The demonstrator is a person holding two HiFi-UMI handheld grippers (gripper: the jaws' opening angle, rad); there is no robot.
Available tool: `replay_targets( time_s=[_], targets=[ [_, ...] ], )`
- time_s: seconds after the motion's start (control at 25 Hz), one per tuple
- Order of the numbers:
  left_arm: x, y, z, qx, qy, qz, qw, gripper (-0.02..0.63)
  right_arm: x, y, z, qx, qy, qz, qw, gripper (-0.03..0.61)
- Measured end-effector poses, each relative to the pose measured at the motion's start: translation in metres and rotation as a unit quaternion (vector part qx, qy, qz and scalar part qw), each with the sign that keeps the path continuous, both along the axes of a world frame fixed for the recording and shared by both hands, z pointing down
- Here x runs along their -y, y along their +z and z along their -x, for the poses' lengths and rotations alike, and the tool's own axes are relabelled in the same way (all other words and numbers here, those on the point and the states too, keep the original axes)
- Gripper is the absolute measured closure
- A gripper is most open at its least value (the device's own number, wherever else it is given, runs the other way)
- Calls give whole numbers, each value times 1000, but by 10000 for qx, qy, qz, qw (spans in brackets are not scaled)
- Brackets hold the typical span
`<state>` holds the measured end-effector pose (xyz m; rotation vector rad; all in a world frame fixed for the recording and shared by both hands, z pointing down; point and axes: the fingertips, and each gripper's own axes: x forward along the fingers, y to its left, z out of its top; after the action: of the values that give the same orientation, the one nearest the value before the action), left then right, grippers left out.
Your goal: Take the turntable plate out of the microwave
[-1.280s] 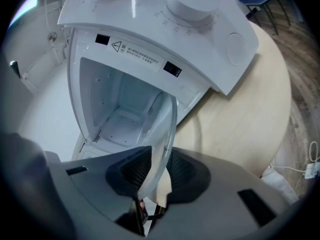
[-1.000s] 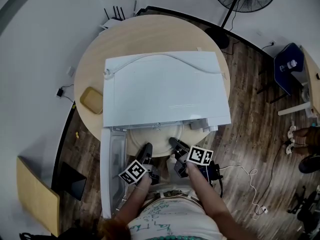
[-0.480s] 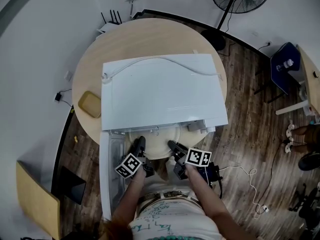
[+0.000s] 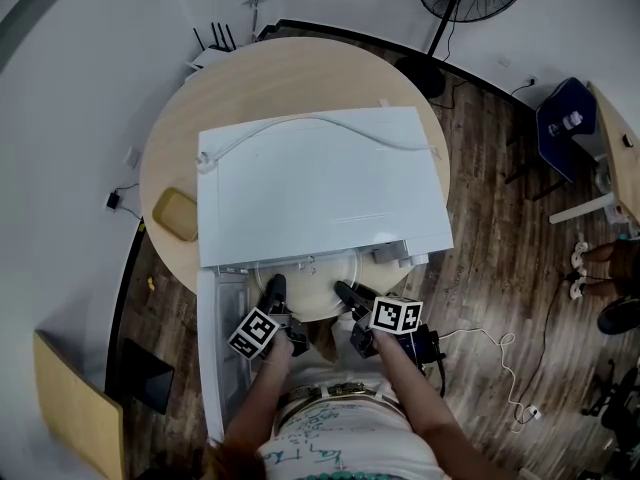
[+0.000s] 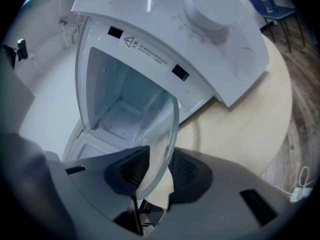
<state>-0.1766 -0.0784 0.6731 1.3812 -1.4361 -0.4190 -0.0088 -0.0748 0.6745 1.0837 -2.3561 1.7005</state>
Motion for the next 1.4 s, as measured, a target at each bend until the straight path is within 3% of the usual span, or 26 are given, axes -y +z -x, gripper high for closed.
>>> replay_targets(
  time_s=[0.36, 0.52, 0.6, 0.8, 1.4],
  targets=[
    [5, -10, 1, -137, -112, -104, 9998, 511, 43, -2, -21, -401, 406, -441, 9974, 419],
    [-2, -11, -3, -402, -200, -105, 9989, 520, 59, -4, -26, -298, 480, -406, 9976, 420],
    [-4, -12, -4, -458, -217, -155, 9986, 526, 60, -4, -25, -208, 479, -302, 9982, 469],
    [-10, -20, -2, -241, -137, -383, 9989, 532, 58, -4, -21, 148, 528, -81, 9985, 499],
    [-28, -39, -4, 61, 157, -722, 9972, 523, 36, -18, -27, 215, 640, -443, 9967, 505]
  ],
)
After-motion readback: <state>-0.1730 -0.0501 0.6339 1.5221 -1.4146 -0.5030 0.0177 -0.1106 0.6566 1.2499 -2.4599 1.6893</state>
